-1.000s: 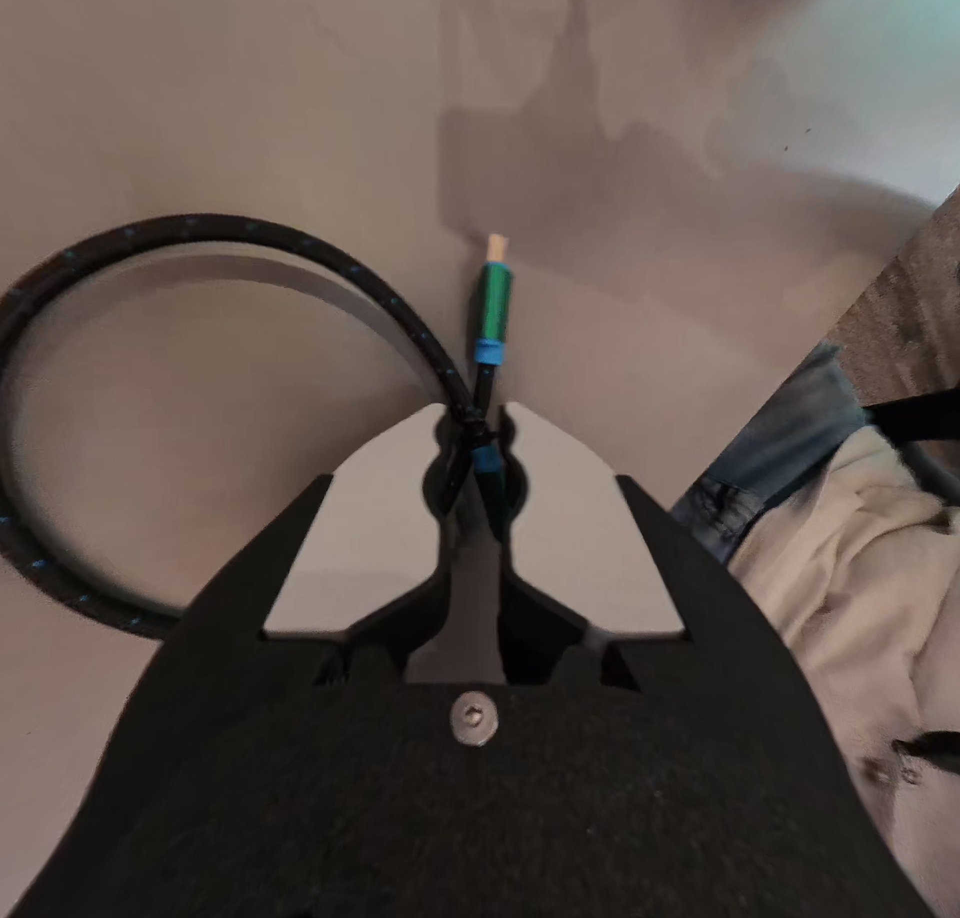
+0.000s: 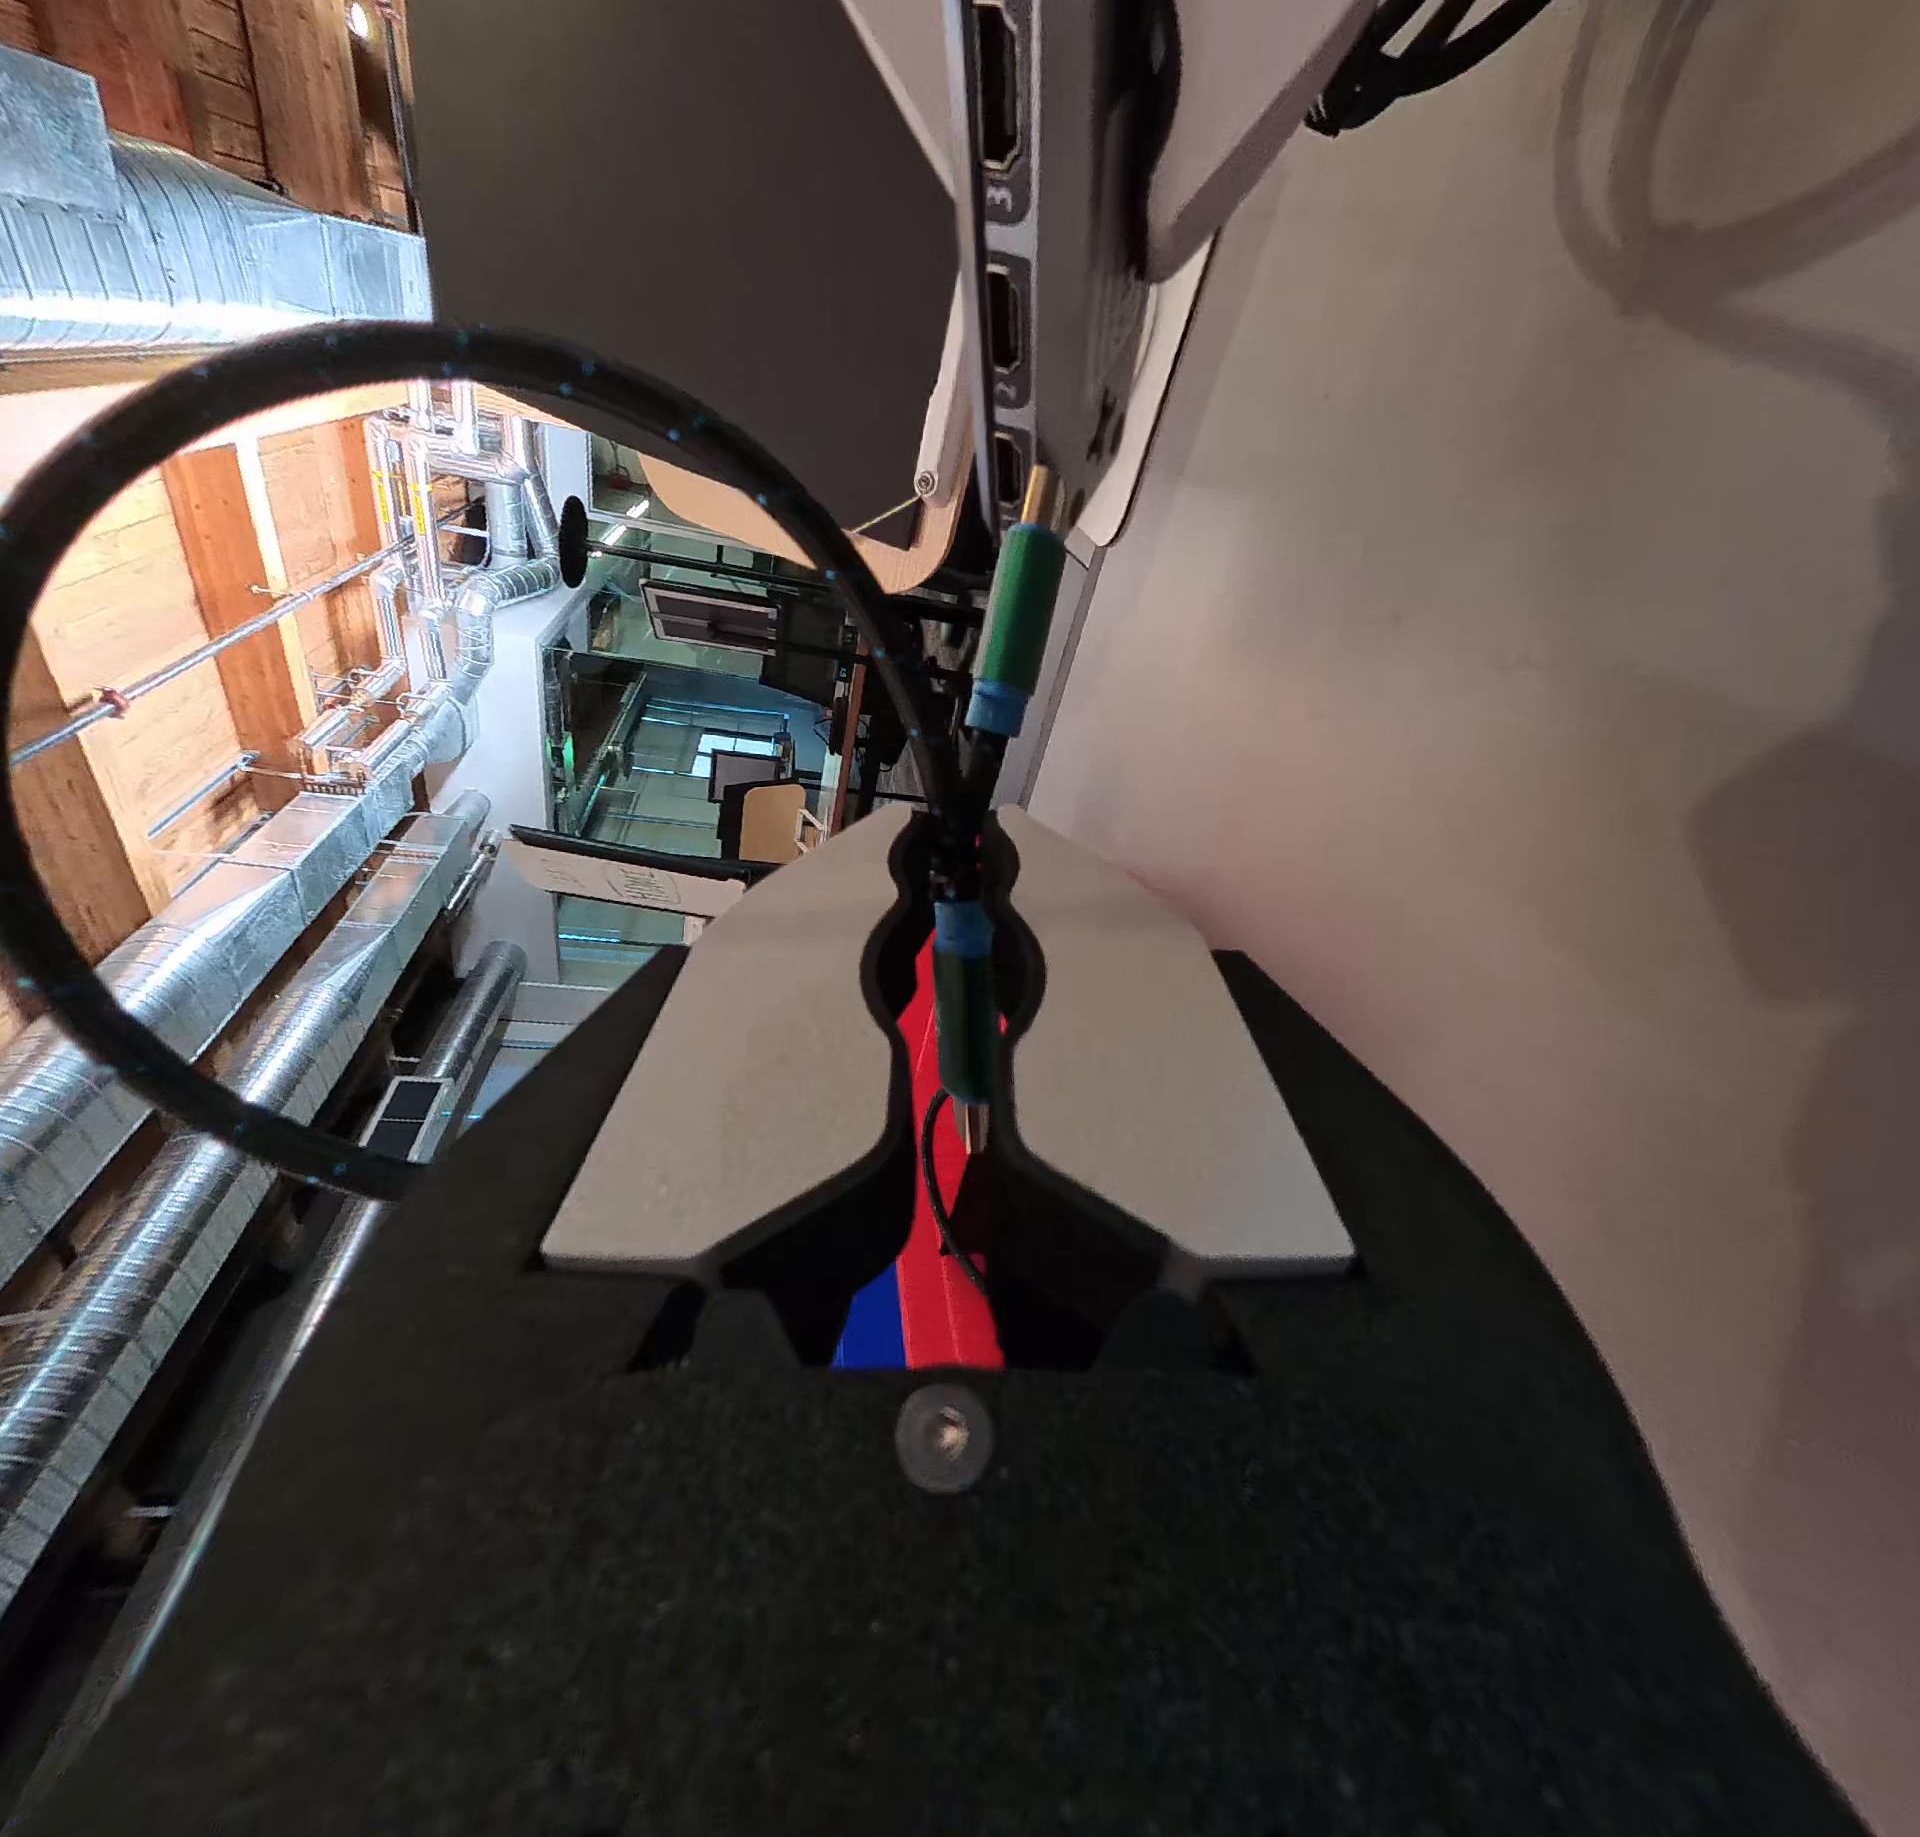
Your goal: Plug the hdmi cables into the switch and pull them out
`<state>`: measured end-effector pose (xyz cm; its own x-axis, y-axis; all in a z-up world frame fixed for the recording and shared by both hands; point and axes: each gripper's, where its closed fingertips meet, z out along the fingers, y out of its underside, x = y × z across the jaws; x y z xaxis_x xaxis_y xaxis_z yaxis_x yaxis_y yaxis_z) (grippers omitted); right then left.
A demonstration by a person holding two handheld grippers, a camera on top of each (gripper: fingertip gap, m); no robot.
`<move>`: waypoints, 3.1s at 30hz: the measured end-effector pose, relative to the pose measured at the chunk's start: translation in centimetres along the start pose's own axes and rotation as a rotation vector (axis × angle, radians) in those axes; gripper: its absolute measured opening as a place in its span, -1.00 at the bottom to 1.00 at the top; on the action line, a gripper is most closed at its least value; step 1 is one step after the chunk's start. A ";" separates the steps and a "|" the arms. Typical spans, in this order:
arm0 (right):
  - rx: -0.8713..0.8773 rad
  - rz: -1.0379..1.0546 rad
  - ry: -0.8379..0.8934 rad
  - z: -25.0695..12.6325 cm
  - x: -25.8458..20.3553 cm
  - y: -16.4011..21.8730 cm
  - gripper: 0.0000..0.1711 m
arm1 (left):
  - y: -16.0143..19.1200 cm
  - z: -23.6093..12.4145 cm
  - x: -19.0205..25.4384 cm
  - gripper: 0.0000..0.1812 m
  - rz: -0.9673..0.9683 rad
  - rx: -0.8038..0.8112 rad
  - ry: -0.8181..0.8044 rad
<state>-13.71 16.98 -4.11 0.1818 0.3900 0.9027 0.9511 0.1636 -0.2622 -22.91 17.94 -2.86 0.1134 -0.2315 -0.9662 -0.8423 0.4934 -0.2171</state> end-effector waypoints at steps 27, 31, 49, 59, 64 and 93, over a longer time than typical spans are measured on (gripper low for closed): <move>-0.044 -0.001 -0.036 0.6 -1.2 -0.1 -0.74 | -0.5 0.0 0.2 -0.92 0.036 -0.047 -0.038; -0.051 0.009 -0.059 1.0 -1.8 -0.1 -0.74 | -1.2 -0.5 -0.1 -0.92 0.134 -0.069 -0.101; -0.006 0.070 -0.054 1.1 -1.3 0.0 -0.74 | 1.8 -0.9 2.1 -0.91 -0.016 -0.122 0.050; -0.048 0.065 -0.038 0.9 -0.6 1.4 -0.74 | 5.8 1.5 12.9 -0.91 -0.062 -0.221 0.377; -0.047 0.066 -0.043 1.0 -0.8 1.7 -0.74 | 6.0 1.1 15.2 -0.90 -0.231 -0.215 0.519; -0.057 0.078 -0.041 0.8 -0.4 2.2 -0.74 | -1.2 -5.5 12.9 -0.81 -1.615 0.096 1.834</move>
<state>-11.88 17.90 -5.36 0.2461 0.4369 0.8652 0.9473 0.0803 -0.3100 -23.36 9.77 -14.30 -0.0514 -0.4475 0.8928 -0.5849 -0.7112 -0.3901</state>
